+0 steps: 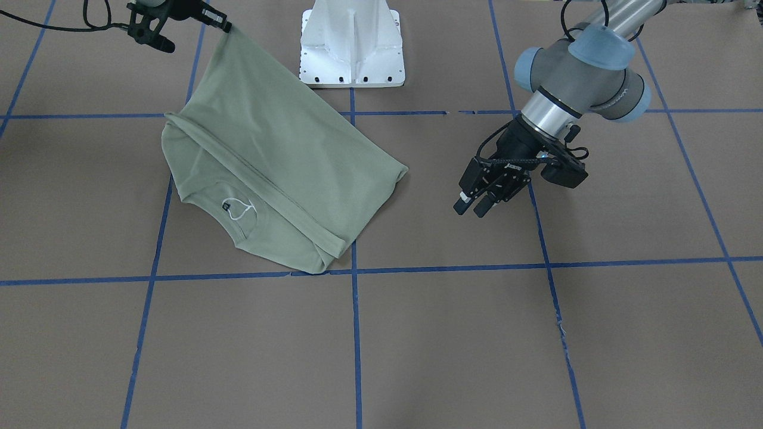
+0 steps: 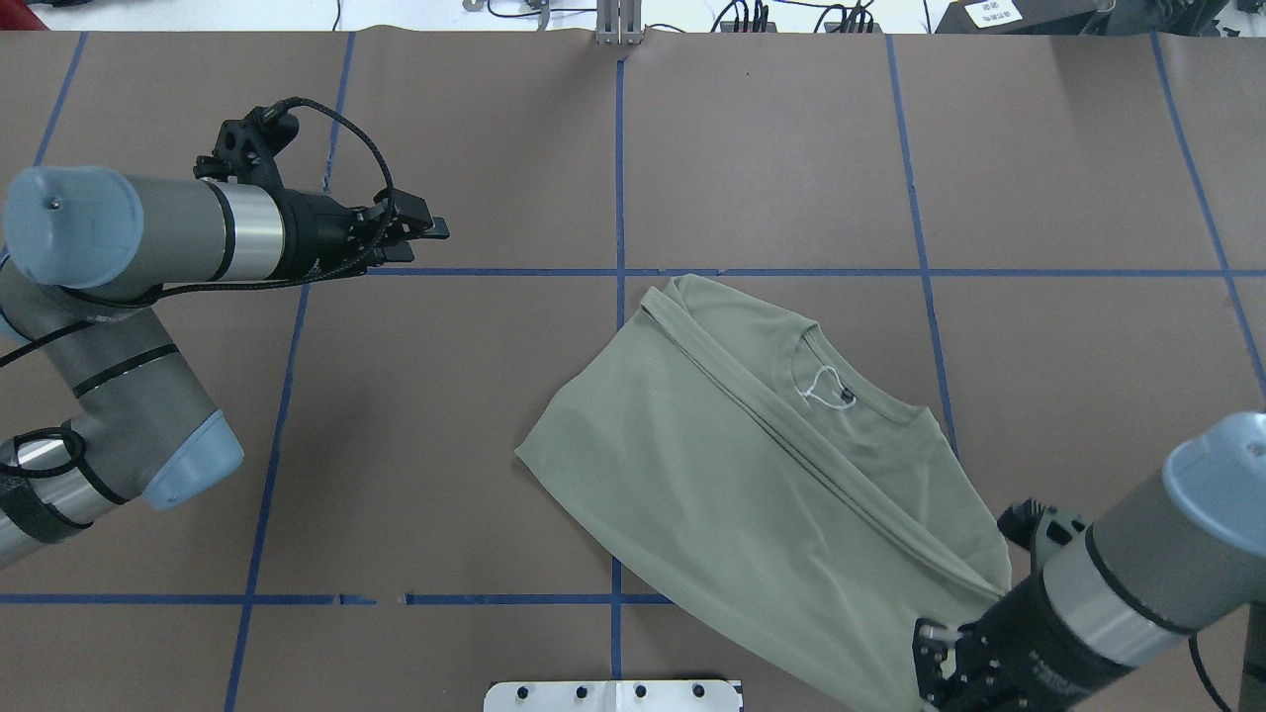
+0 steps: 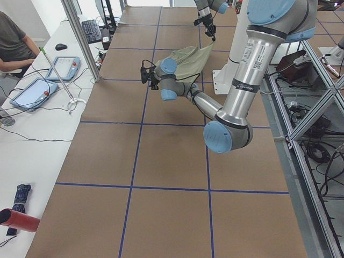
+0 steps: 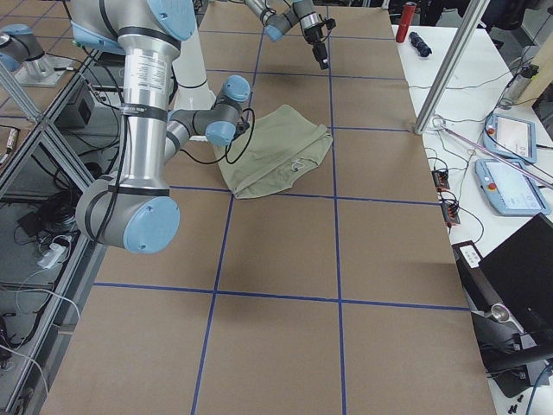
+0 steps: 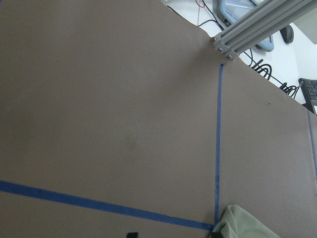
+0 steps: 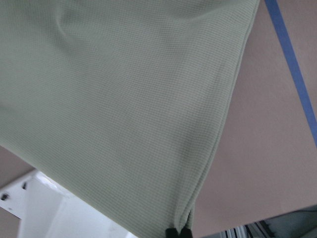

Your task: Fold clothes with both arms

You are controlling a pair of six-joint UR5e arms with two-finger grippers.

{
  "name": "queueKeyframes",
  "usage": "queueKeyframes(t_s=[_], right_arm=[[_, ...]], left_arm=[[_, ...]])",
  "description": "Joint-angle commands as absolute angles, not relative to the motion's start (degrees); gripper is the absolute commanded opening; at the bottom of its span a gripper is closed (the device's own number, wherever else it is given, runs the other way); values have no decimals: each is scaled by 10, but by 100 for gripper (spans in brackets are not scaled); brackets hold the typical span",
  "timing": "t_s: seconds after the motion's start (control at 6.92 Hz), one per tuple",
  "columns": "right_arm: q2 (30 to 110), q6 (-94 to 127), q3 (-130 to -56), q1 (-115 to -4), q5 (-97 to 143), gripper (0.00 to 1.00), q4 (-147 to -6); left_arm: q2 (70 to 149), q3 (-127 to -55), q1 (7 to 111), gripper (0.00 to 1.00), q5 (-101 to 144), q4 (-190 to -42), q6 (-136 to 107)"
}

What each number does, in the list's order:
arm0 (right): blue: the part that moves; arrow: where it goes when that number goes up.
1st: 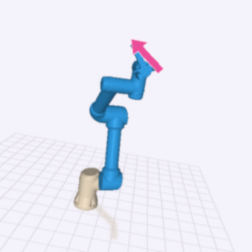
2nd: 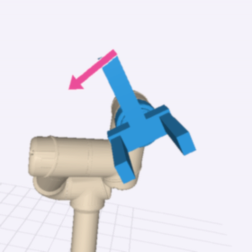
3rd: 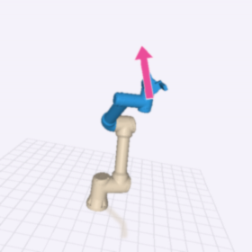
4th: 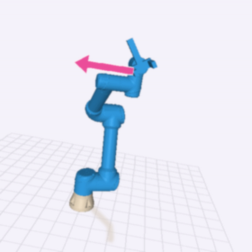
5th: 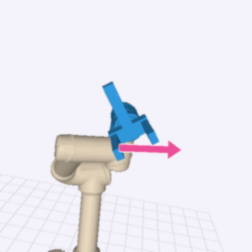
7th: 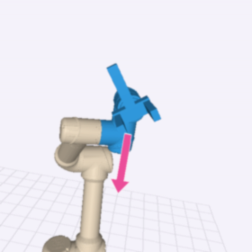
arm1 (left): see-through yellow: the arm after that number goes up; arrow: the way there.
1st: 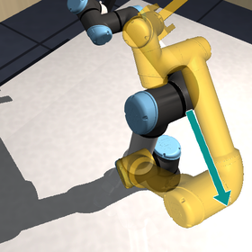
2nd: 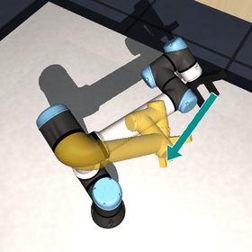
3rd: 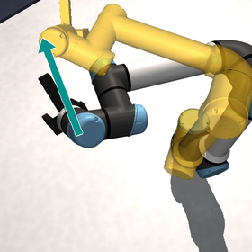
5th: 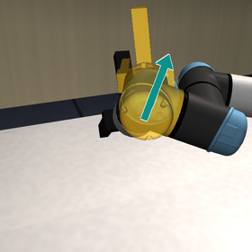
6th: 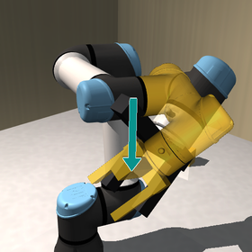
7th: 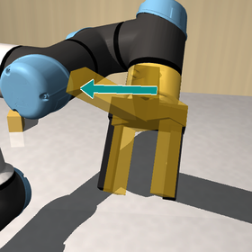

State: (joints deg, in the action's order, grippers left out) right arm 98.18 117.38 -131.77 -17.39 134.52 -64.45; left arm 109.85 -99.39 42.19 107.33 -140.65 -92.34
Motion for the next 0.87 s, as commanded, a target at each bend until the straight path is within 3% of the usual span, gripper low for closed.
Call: queueKeyframes(t_s=[0.0,0.29,0.72], right_arm=[[984,1186,-1306,-54,1263,100,-646],[984,1189,-1300,-60,1214,100,-647],[966,1183,-1286,-258,1215,100,-647]], left_arm=[[1093,-1045,404,62,1100,-1376,-963],[1094,-1048,369,62,1099,-1375,-1008],[1121,-1048,283,66,1063,-1242,-1058]])
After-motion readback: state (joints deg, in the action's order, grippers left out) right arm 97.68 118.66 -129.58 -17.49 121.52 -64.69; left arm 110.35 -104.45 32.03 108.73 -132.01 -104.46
